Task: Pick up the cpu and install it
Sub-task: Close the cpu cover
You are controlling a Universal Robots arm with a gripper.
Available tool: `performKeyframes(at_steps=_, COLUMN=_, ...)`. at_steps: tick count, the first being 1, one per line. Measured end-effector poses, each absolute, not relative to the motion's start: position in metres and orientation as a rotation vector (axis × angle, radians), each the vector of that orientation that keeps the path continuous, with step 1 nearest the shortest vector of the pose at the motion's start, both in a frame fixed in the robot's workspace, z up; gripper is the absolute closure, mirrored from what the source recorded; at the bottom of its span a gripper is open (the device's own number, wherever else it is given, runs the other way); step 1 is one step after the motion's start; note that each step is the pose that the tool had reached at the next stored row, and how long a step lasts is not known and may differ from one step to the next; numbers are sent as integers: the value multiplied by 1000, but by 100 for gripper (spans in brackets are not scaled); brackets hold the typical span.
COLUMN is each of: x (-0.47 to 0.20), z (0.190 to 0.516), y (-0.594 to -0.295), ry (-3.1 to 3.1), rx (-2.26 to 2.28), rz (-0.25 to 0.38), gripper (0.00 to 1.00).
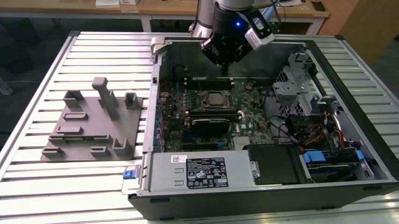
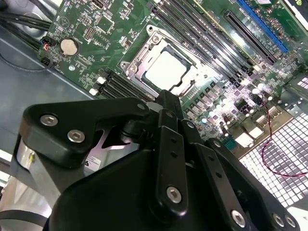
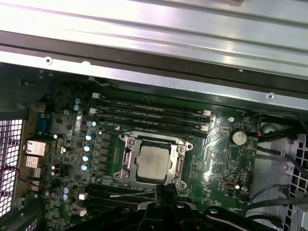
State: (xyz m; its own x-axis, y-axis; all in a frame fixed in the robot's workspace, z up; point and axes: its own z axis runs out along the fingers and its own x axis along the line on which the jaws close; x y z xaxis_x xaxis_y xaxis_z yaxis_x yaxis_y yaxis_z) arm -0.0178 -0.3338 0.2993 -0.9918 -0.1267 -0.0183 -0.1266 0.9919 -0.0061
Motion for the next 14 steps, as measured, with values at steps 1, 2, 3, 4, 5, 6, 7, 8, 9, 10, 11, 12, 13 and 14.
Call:
performKeyframes(at_steps=1, x=-18, z=299, y=-334, ry=3117, rx=-198, rz=-8, gripper=89)
performKeyframes(at_steps=2, x=-18, z=299, y=-334, ry=3117, rx=-198, rz=-8, gripper=89)
performKeyframes(at_steps=3, x=-18, z=299, y=-334, ry=3117, rx=-198, rz=-8, gripper=89)
performKeyframes(at_steps=4, x=-18, z=299, y=-334, ry=3117, rx=-198, rz=-8, gripper=89)
performKeyframes(at_steps=5, x=-18, z=298, y=-334, ry=3116, rx=-198, rz=-8, gripper=89)
performKeyframes(at_steps=6, x=-18, z=298, y=-334, ry=3117, rx=-198, rz=-8, gripper=89)
performKeyframes(at_steps=7, x=-18, z=298, y=-334, ry=3117, rx=-198, rz=-8, gripper=89)
performKeyframes(at_steps=8, x=-18, z=298, y=-334, ry=3117, rx=-198, rz=-8, gripper=89)
performKeyframes(at_steps=9, x=-18, z=297, y=-334, ry=3116, rx=-198, rz=-7, gripper=89)
performKeyframes(at_steps=10, x=-18, z=297, y=-334, ry=3116, rx=-198, rz=-7, gripper=89)
performKeyframes(at_steps=11, x=-18, z=296, y=-334, ry=3116, rx=-198, rz=-7, gripper=89)
performKeyframes(at_steps=12, x=-18, z=296, y=-334, ry=3117, rx=-198, rz=-8, gripper=89)
performKeyframes(at_steps=13, x=-18, z=295, y=-334, ry=3117, rx=-198, rz=-7, gripper=89)
performKeyframes(at_steps=14, x=-18, z=294, y=-334, ry=3117, rx=-198, rz=-8, gripper=89)
